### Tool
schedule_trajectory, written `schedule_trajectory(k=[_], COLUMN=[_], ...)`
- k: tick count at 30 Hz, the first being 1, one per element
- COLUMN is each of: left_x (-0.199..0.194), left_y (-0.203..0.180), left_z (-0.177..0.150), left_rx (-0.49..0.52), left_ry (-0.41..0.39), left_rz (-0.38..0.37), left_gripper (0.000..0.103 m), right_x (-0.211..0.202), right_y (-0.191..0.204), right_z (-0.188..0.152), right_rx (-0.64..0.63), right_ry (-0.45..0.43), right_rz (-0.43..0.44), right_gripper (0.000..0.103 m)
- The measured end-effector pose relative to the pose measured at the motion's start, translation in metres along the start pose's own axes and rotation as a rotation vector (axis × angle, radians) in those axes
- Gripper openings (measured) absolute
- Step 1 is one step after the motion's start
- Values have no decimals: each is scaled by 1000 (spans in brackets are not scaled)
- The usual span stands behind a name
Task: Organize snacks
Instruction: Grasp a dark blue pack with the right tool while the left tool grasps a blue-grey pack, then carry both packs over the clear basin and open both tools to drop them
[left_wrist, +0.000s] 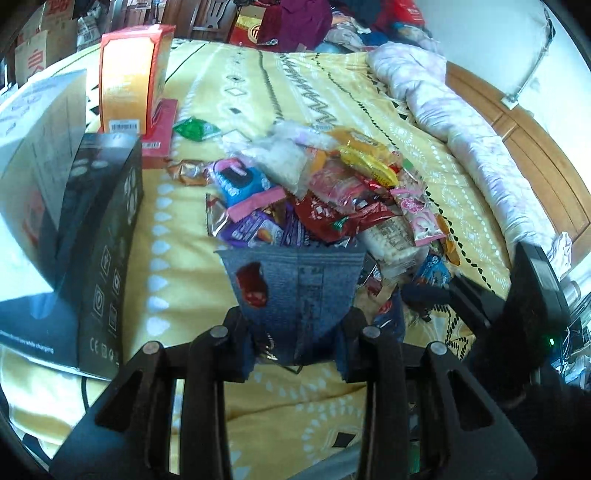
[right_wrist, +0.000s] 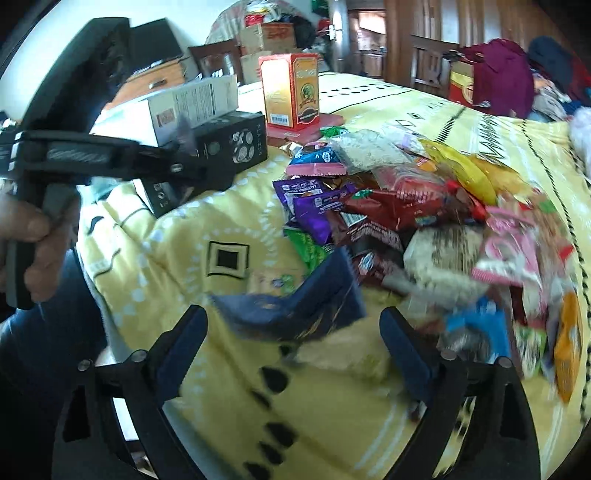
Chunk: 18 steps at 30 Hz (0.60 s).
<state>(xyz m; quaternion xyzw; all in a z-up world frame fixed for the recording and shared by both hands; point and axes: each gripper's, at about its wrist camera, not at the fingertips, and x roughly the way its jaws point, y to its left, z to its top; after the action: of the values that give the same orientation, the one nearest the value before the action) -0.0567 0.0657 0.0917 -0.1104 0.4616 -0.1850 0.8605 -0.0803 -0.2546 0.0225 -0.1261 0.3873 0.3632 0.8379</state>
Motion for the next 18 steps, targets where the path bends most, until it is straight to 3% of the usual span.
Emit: schedule_trajectory(k=[6, 8, 11, 18], left_x=[8, 8, 7, -3], left_y=[3, 2, 0, -2], left_z=[-3, -4, -4, -2], left_rx=[-17, -17, -10, -7], left_ry=[22, 25, 22, 1], left_rz=[-16, -19, -24, -32], left_gripper=[34, 34, 34, 34], right_x=[27, 31, 24, -11], right_y=[2, -2, -5, 0], right_z=[5, 7, 9, 7], right_rx=[-90, -64, -26, 12], right_ry=[43, 31, 3, -58], right_rz=[46, 50, 56, 28], right_gripper=[96, 84, 74, 72])
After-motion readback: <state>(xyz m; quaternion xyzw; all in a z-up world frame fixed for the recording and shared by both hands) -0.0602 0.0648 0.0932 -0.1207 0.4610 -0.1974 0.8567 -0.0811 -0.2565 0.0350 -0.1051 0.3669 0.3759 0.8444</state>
